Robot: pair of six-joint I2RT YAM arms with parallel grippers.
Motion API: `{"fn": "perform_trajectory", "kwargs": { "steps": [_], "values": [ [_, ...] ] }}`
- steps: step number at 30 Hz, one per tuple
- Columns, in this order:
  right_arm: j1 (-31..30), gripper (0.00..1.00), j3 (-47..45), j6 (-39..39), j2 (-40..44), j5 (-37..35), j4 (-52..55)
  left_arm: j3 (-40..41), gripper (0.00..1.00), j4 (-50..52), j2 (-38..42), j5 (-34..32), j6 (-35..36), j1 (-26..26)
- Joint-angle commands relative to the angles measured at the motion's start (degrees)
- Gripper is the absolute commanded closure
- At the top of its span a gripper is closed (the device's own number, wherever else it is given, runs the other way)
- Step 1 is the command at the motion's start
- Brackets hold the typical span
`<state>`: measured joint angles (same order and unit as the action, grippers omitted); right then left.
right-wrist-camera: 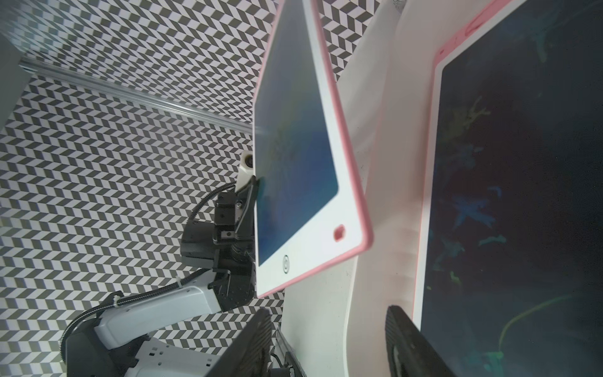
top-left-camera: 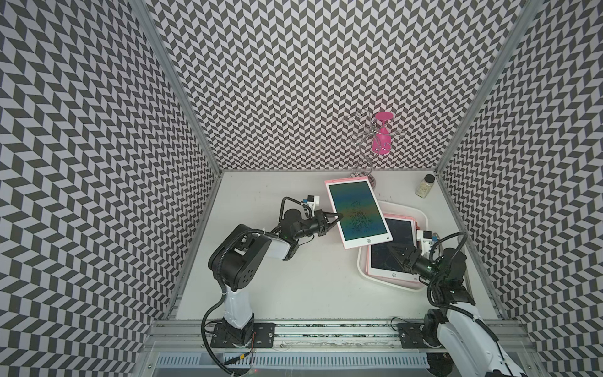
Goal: Take out the writing tablet from the storage box
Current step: Pick up the writing tablet from the storage box.
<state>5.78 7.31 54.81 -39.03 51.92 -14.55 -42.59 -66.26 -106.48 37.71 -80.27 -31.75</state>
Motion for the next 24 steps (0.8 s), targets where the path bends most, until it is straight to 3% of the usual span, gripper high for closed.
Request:
{"fn": "perform_trajectory", "kwargs": {
  "steps": [1,12,24],
  "values": [
    [-0.92,0.43,-0.65,2.99,-0.63,-0.42,-6.47,0.92,1.00,-8.57,1.00,-6.15,-3.36,-1.66],
    [-8.86,0.47,0.62,7.87,-9.44,-2.93,-17.73,3.00,1.00,-9.98,2.12,-11.88,-4.14,-4.18],
    [-10.17,0.54,7.96,8.86,-18.49,-4.80,-21.87,4.83,1.00,-14.94,-0.12,-18.63,-6.03,-8.57]
  ]
}}
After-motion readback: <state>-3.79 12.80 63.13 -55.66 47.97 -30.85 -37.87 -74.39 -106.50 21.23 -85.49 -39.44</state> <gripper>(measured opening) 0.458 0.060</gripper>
